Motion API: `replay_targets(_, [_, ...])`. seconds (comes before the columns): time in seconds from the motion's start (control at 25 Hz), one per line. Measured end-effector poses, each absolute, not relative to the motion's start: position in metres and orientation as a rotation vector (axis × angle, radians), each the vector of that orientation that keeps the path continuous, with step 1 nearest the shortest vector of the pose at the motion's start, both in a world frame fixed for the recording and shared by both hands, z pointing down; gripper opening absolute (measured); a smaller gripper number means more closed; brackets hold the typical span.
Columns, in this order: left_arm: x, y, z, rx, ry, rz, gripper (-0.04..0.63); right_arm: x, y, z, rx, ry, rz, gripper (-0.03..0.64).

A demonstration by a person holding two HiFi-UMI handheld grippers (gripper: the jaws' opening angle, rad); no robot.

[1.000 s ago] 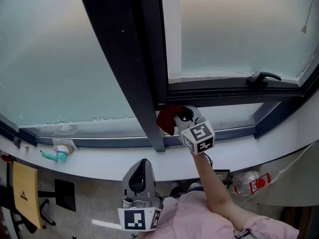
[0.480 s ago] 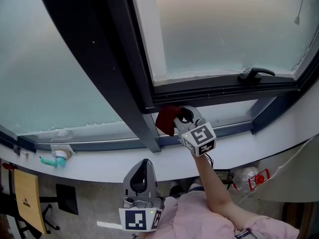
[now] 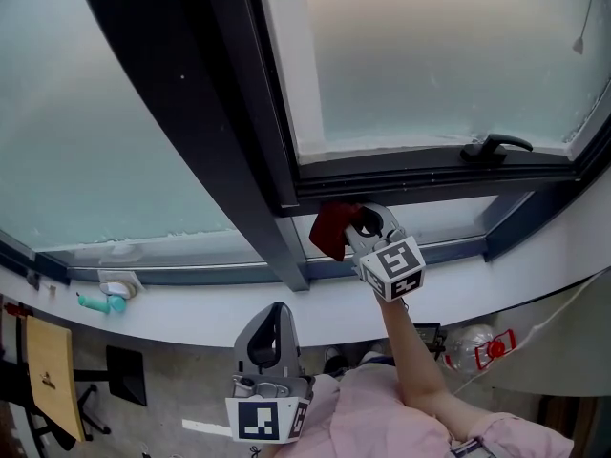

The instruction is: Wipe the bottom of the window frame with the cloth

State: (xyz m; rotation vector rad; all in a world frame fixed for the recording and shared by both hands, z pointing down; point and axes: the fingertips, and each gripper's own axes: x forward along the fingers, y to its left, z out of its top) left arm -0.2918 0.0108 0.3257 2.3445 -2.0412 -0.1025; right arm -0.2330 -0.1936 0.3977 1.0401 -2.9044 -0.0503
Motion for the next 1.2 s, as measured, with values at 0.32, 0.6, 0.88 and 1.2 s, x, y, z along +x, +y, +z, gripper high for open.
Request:
replay_targets(0.32, [-0.285,0.007,0.321,2.364,-2.044,-0.11,-0.003,-0.223,-0.197,0.396,1.067,-2.881,-0.058,0.063])
replay_targets(0.6, [-0.274,0.001,0.322,2.369,-2.036,-0.107,-0.003,-0.199,-0.201,0.391,1.137,-2.875,-0.052,0.063])
replay_targets(0.88, [-0.225,-0.022,0.32,2.425,-1.937,-0.116,-0.003,-0.189,-0.204,0.39,1.061,-2.923,0.003,0.063])
replay_targets(1.2, [-0.2,-0.032,0.32,2.422,-1.97,-0.131,-0.003,-0.174,-0.206,0.39,0.963,-2.955,-0.048,0.061])
